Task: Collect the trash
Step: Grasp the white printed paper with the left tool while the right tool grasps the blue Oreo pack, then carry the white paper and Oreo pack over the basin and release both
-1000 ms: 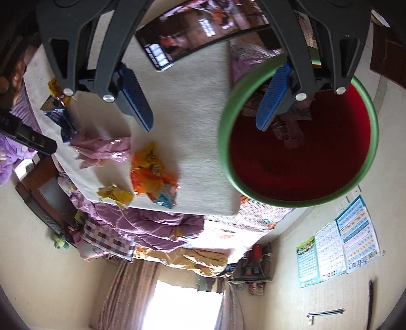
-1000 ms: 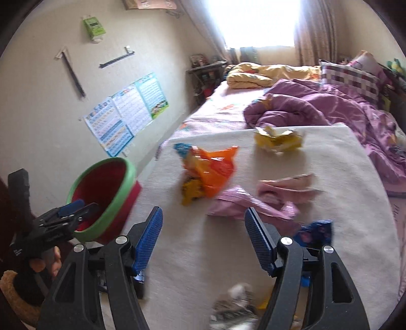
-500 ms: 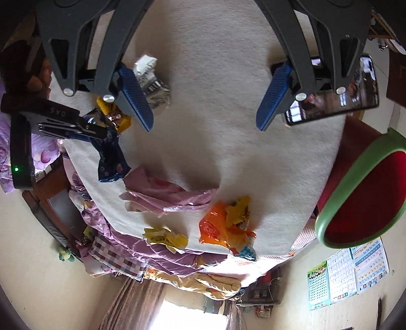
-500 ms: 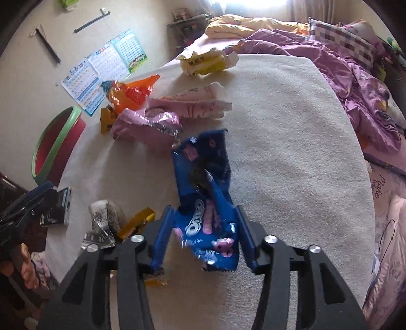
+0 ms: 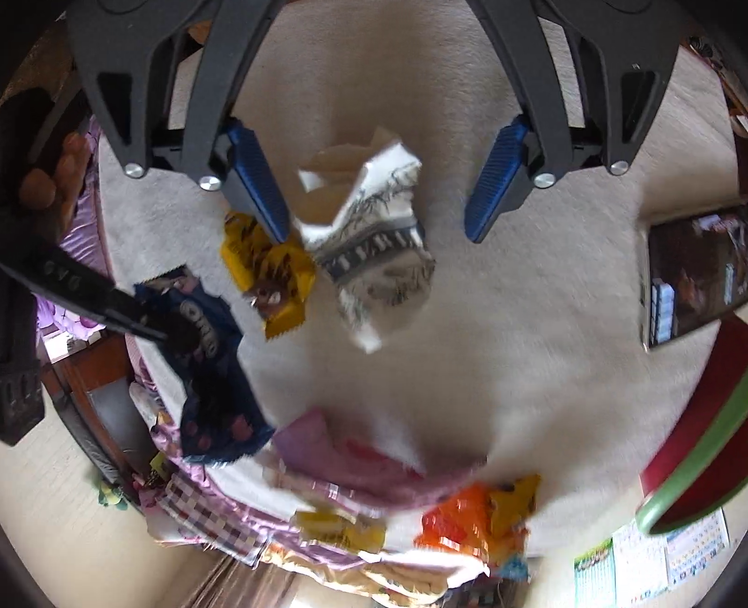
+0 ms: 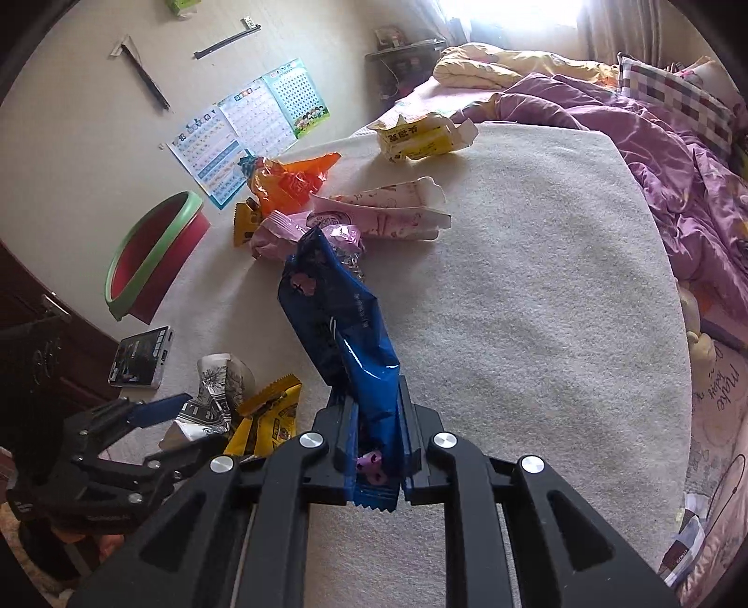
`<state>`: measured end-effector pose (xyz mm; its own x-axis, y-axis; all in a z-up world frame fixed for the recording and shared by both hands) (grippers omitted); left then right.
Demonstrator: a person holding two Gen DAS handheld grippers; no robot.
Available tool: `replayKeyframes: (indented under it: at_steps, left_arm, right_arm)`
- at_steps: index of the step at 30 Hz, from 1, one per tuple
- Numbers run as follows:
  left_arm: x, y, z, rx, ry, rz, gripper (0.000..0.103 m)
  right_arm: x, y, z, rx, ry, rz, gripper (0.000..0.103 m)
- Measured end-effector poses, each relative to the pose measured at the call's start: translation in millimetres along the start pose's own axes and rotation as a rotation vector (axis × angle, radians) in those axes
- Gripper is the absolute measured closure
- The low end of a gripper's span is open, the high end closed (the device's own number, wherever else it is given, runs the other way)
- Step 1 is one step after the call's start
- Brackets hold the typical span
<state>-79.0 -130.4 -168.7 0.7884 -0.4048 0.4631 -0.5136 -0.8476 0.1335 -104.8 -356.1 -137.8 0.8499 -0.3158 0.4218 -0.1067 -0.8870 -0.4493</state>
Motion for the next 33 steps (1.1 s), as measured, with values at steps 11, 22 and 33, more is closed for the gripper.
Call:
replayKeyframes:
  at_steps: [11,22,33]
  left_arm:
    - [5,1,-13,0.025,0.055,-0.001,0.053]
    - [23,-5,-57,0.153,0.223,-0.001,0.053]
    - [46,-29,-96,0.269,0.328,-0.002,0.053]
  right_arm:
    - [6,-6,-7,0.055,0.032,-0.007,0.090]
    - [16,-16,-20,0.103,0.107,-0.010,0.089]
    - [27,-46,-31,0.138,0.155,-0.059,0.087]
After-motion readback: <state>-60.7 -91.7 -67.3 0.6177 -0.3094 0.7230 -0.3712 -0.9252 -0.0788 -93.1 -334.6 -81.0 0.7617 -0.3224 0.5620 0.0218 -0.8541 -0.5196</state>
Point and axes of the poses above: each gripper's, at about its wrist camera, not at the fingertips, and z roughly the way its jaws point, y to its right, x to its top, the point moved 1 cm from there along z, roughly the way its jaws point, and after that the axes turned 13 degrees about z, right-handed, at the moved point
